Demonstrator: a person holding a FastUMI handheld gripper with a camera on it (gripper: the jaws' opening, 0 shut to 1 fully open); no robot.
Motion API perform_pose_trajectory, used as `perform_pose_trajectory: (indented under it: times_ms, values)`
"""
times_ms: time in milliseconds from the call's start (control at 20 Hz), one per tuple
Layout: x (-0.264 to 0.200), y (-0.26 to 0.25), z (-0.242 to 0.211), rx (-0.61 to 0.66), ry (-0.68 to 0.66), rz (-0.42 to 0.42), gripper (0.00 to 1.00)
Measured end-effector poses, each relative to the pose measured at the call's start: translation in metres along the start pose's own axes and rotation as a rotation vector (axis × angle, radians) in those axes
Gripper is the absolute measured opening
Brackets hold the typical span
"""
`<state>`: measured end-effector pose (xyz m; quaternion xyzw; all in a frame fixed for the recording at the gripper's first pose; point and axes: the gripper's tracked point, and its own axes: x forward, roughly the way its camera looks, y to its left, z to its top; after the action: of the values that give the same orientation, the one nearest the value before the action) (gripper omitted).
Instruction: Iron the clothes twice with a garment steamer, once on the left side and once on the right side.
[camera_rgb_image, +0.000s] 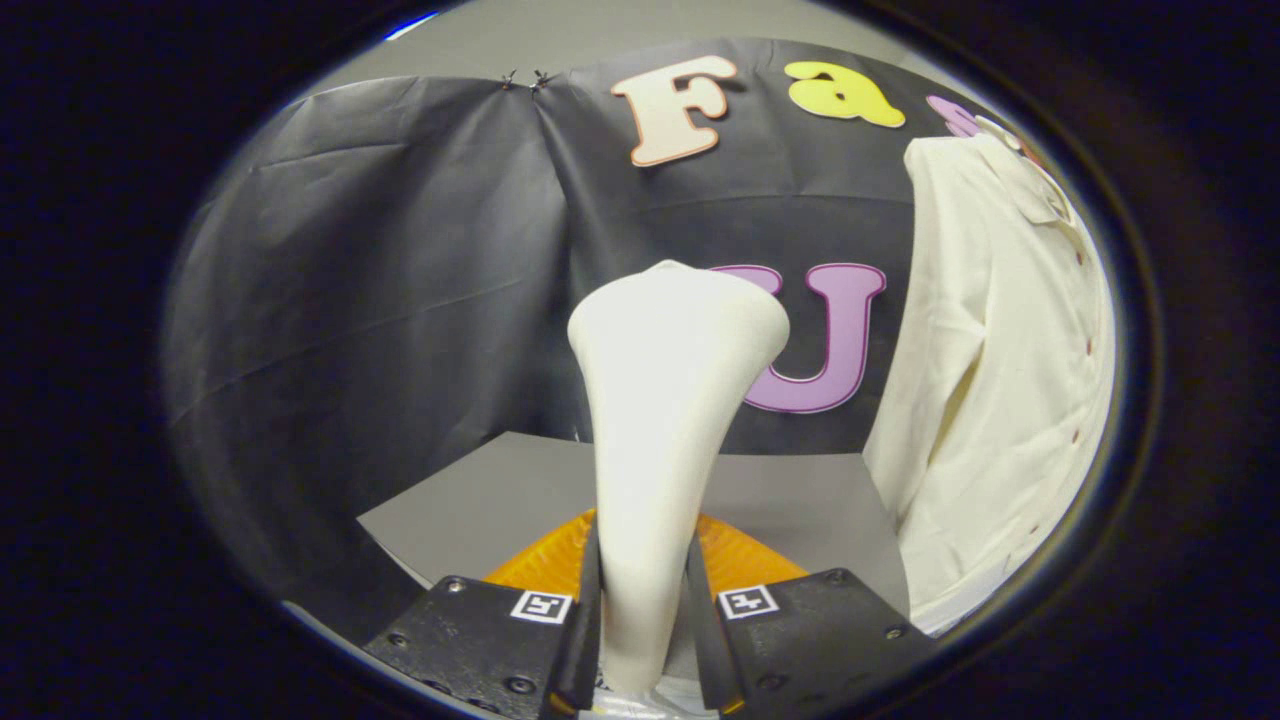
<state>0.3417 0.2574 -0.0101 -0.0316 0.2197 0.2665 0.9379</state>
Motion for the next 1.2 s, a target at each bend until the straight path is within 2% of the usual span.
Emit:
perform_pose_trajectory:
  times_ms: [100,300,500,700,950,1200]
  values:
    - [-0.010,-0.005,0.007,0.008,0.001,0.001,0.39]
    - [-0.063,-0.028,0.062,0.077,-0.173,-0.021,0.39]
    - [-0.109,-0.089,0.109,0.115,-0.307,-0.146,0.39]
    - [-0.138,-0.159,0.124,0.118,-0.330,-0.302,0.39]
    - [-0.139,-0.216,0.131,0.122,-0.353,-0.386,0.39]
    - [-0.109,-0.237,0.124,0.091,-0.329,-0.380,0.40]
